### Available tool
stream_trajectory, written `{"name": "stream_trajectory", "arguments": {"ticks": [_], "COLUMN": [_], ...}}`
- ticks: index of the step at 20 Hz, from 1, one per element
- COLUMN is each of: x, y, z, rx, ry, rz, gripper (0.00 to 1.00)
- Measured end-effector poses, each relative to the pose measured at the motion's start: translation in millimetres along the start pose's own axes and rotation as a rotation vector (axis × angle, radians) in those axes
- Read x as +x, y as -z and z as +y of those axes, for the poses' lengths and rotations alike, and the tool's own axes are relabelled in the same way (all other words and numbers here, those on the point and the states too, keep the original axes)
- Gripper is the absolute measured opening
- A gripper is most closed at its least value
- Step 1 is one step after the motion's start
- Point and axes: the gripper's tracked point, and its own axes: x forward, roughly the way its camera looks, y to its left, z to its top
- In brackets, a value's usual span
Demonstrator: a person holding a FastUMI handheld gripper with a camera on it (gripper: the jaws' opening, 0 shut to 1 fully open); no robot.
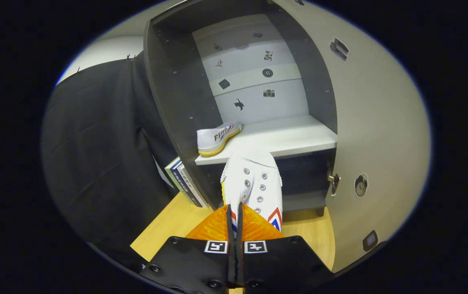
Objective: Open the shoe cabinet door, grab the shoes and put them into the shoe cabinet, then close the shoe cabinet door.
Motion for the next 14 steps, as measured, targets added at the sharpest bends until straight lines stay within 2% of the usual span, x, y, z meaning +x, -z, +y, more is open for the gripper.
{"name": "stream_trajectory", "arguments": {"ticks": [6, 14], "x": [27.1, 97.5], "y": [-70.3, -141.3], "z": [-7.7, -24.7], "rx": [0.016, 0.038], "ry": [0.027, 0.095], "rz": [-0.09, -0.147], "gripper": [0.01, 0.01]}}
